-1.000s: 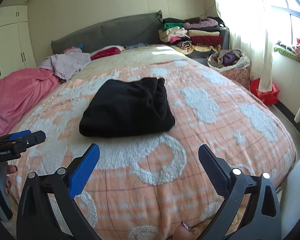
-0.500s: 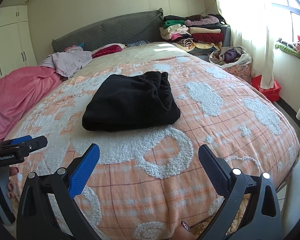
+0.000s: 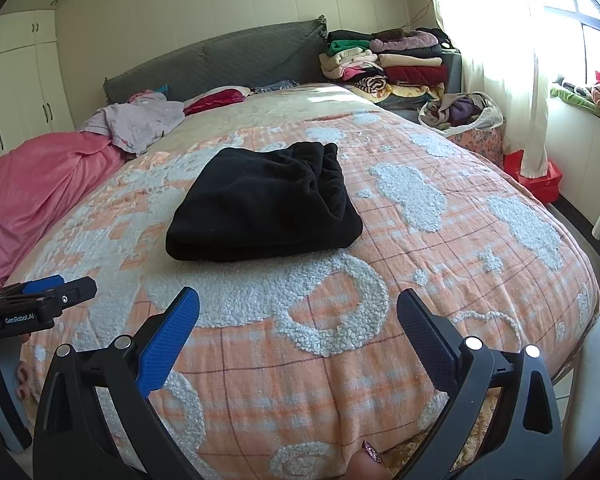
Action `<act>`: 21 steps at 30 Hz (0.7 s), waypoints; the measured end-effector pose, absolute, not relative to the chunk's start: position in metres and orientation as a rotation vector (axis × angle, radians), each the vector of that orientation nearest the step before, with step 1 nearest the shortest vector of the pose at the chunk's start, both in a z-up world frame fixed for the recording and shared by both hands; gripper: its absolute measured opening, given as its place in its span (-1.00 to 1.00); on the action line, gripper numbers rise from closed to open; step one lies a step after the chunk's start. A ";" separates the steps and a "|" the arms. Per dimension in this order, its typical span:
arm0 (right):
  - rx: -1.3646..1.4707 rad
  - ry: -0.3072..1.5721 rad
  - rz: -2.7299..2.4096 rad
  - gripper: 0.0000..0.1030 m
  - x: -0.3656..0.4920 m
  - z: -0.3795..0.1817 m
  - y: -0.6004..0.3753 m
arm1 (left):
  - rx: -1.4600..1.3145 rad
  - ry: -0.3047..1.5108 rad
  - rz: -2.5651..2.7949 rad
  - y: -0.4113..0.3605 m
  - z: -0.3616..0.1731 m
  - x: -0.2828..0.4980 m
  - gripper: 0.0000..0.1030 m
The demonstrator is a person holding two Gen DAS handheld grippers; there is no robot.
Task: Fold small clothes
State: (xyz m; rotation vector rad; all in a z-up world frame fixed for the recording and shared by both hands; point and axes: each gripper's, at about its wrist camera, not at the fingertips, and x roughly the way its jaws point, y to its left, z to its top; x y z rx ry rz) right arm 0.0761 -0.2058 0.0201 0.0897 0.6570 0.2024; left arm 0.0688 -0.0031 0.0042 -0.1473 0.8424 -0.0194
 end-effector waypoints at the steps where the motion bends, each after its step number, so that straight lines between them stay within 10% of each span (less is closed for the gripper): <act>1: 0.090 0.657 0.203 0.91 0.076 0.020 -0.206 | -0.145 0.843 -0.018 -0.003 0.004 0.069 0.81; 21: 0.090 0.659 0.204 0.91 0.076 0.017 -0.207 | -0.137 0.848 -0.001 -0.002 0.007 0.068 0.81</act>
